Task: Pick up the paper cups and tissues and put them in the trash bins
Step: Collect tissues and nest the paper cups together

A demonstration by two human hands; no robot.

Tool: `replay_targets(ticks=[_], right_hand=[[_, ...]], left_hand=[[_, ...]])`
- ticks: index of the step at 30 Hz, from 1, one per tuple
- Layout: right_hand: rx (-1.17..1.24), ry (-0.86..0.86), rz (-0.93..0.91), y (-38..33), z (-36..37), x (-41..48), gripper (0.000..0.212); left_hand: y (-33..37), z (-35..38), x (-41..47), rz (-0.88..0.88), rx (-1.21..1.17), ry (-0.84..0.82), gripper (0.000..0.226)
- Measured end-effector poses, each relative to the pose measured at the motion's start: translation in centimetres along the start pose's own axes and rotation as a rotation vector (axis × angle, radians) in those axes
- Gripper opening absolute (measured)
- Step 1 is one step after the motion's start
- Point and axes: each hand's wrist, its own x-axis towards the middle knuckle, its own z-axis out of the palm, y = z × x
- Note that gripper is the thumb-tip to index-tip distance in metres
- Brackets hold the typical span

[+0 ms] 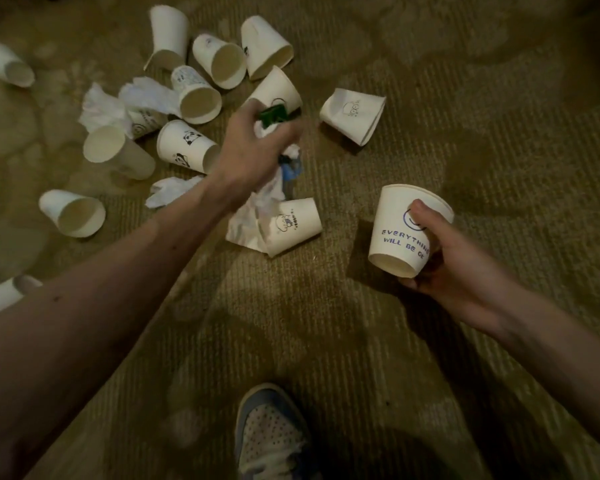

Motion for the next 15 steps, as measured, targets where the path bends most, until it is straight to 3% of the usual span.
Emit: replay_targets(ticks=[4, 10, 15], right_hand=[[-0.011, 0.003, 0.000, 0.0, 0.7, 0.0, 0.063], [-0.091, -0.065, -0.011, 0.3, 2.6, 0.1, 0.053], [-0.105, -0.065, -0.005, 0.5, 3.4, -0.1, 0.039]], left_hand=[[-1.2, -3.5, -3.0, -0.130, -0.162, 0.045, 0.034], [-5.9, -5.4, -5.3, -0.244, 0.099, 0.092, 0.027], [-9.6, -5.0, -5.5, -0.242, 0.294, -0.149, 0.073]])
